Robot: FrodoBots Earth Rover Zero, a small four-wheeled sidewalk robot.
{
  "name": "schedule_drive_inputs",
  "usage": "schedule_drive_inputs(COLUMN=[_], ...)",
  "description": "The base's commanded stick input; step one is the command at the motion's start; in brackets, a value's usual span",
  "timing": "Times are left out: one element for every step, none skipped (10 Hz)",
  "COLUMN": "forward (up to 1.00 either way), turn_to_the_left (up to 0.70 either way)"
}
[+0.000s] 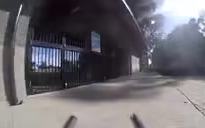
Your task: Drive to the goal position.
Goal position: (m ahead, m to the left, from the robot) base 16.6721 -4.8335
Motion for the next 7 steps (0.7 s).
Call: schedule_drive_inputs(forward=[1.00,1.00,1.00,1.00,1.00,1.00,1.00], turn_to_the_left=[-0.40,-0.40,-0.40,-0.40,-0.40,-0.40,-0.30])
